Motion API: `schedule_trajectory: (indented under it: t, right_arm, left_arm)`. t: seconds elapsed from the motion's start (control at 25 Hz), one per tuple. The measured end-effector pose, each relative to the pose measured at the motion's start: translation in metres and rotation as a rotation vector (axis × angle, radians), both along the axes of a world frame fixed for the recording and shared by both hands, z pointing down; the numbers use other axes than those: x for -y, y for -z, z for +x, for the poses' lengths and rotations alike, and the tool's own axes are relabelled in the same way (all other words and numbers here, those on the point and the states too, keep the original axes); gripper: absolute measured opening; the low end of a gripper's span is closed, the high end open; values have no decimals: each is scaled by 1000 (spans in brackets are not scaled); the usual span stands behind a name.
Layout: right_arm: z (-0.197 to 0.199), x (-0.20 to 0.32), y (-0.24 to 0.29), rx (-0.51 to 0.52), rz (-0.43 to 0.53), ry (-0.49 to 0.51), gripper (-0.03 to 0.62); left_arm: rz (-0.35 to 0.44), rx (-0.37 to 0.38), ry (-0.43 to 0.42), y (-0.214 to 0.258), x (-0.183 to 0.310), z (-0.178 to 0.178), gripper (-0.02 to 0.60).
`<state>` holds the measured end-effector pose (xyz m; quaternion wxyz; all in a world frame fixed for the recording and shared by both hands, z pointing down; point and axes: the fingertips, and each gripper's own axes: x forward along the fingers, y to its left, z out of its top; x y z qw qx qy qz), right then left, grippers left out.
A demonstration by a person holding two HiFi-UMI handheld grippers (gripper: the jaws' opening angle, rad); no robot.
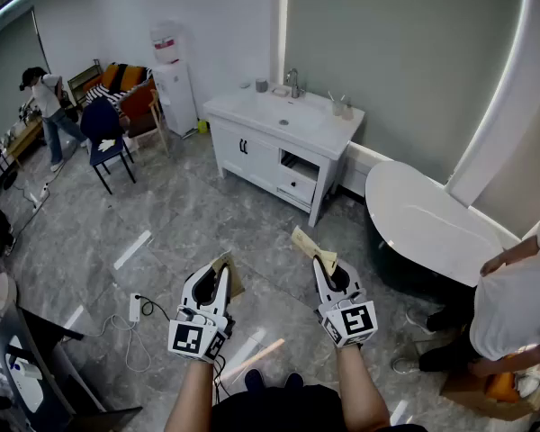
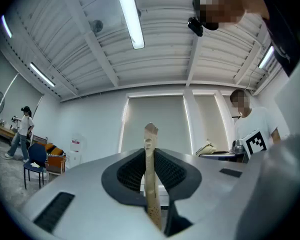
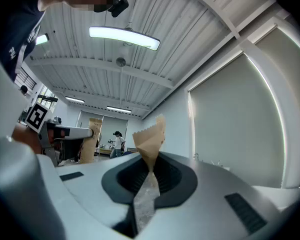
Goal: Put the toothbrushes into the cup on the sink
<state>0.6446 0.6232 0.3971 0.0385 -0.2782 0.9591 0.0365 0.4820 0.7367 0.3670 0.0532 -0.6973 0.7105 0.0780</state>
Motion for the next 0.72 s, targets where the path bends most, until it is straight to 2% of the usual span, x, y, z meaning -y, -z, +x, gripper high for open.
schedule_trajectory:
  t: [0.72]
  right_arm:
    - [-24, -3, 6, 10, 10, 10, 49]
  left_arm:
    - [4, -15, 5, -1, 3, -28, 71]
